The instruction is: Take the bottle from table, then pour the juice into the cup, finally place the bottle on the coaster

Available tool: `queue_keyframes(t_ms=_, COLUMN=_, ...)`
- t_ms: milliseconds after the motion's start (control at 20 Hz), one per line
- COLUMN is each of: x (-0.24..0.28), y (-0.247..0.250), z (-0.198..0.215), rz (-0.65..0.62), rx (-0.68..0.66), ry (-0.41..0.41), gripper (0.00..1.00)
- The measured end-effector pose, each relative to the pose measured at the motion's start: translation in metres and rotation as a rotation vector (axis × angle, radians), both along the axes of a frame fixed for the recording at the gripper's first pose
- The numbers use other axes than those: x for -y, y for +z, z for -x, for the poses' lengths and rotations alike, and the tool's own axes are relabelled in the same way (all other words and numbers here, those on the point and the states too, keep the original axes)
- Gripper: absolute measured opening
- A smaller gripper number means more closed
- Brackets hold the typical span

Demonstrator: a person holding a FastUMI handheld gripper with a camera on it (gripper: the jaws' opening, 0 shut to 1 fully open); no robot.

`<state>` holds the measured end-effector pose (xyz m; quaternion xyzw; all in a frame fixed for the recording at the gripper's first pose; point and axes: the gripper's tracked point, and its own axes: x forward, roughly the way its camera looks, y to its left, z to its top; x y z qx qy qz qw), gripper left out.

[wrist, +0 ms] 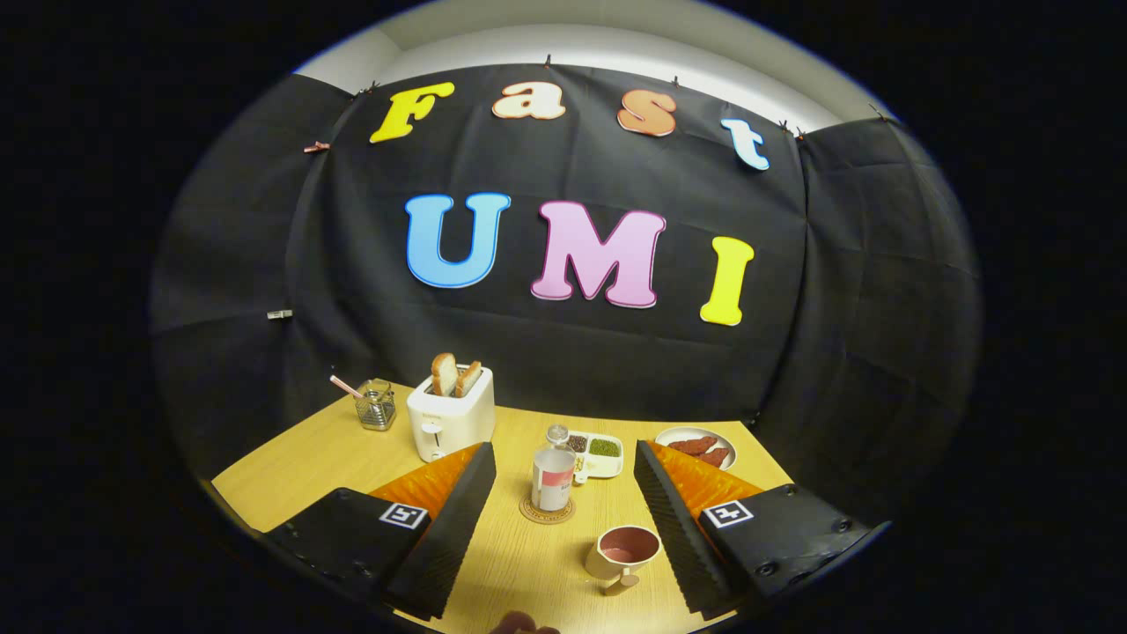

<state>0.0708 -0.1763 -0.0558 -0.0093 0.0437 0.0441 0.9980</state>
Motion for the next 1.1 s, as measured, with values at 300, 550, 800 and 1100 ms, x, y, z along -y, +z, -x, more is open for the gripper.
queue_keyframes(t_ms=300, x=-0.034, y=0.024, z=0.060, rz=-0.019, rx=0.041, ry=0.042, gripper=0.97)
queue_keyframes(t_ms=550, x=-0.064, y=0.026, z=0.099, rz=-0.041, rx=0.028, ry=0.025, gripper=0.97)
queue_keyframes(t_ms=800, x=-0.073, y=0.031, z=0.114, rz=-0.060, rx=0.059, ry=-0.016, gripper=0.97)
queue_keyframes(t_ms=1100, x=-0.053, y=0.038, z=0.122, rz=-0.063, rx=0.073, ry=-0.101, gripper=0.97)
